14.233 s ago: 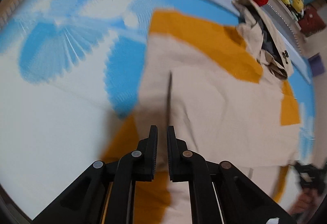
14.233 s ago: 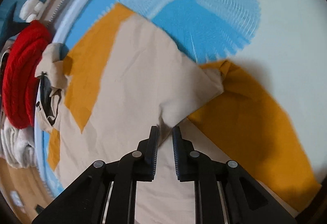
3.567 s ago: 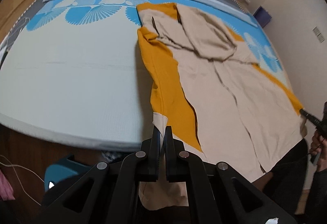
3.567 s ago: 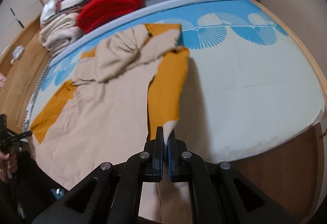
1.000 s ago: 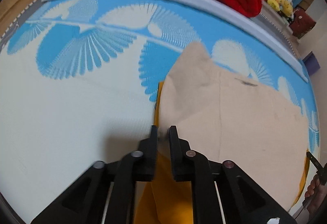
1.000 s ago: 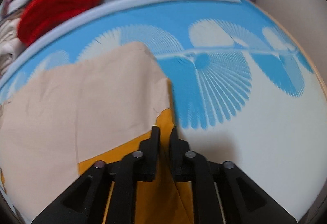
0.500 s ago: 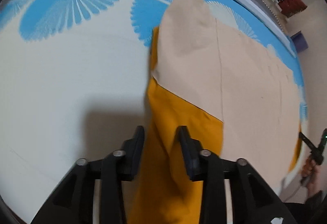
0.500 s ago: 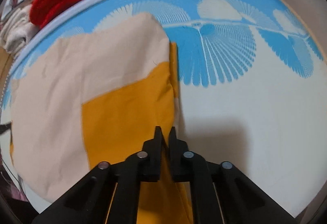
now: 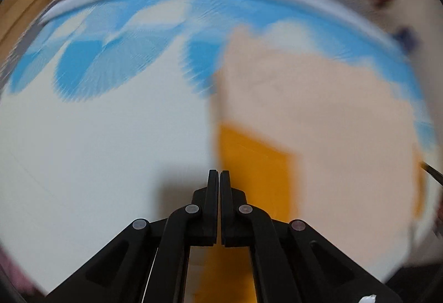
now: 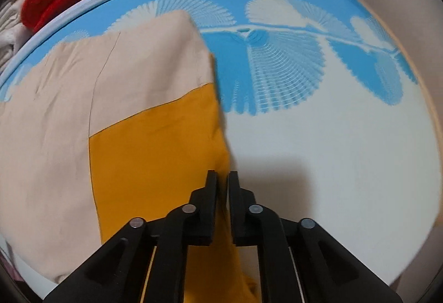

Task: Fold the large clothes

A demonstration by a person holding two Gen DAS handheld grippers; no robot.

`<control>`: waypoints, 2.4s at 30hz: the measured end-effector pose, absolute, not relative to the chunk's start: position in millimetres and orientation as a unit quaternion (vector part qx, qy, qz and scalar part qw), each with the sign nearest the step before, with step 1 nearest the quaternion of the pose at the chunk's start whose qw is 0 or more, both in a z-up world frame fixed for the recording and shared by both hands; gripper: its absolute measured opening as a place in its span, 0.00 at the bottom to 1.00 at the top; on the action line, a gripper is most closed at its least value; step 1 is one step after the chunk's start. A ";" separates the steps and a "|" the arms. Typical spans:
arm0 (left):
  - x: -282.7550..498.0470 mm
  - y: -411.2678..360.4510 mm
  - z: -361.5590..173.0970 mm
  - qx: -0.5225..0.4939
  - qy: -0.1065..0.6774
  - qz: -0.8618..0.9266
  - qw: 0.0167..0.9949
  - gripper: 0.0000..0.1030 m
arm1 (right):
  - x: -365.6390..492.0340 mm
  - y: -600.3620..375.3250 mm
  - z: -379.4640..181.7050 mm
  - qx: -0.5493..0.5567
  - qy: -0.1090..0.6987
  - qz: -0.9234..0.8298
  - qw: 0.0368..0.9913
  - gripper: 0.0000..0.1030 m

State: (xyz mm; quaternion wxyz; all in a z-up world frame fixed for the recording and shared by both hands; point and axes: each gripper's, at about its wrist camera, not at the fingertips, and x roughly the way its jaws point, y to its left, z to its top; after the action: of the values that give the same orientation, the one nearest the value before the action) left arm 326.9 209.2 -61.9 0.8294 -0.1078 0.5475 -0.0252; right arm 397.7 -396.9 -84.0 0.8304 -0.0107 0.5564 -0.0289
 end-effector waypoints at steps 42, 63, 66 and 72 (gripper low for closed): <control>338.1 49.8 -46.1 0.105 0.482 -0.053 0.868 0.26 | 410.1 -179.6 -99.3 -0.123 0.533 0.172 0.819 0.16; 439.2 218.4 -122.5 -0.100 0.538 0.124 0.827 0.21 | 503.5 -369.0 -133.5 -0.001 0.557 -0.086 0.826 0.16; 431.0 220.5 -87.0 -0.088 0.514 0.120 0.845 0.16 | 496.5 -378.7 -105.8 -0.007 0.540 -0.092 0.836 0.16; 383.3 171.7 -36.7 -0.122 0.502 0.046 0.855 0.18 | 420.9 -356.1 -52.3 0.050 0.509 -0.006 0.859 0.17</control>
State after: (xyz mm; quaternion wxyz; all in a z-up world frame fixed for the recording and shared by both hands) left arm 383.3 171.7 -36.7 0.8552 -0.1225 0.5016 0.0457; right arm 420.9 -356.1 -52.3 0.8593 0.0501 0.5089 -0.0058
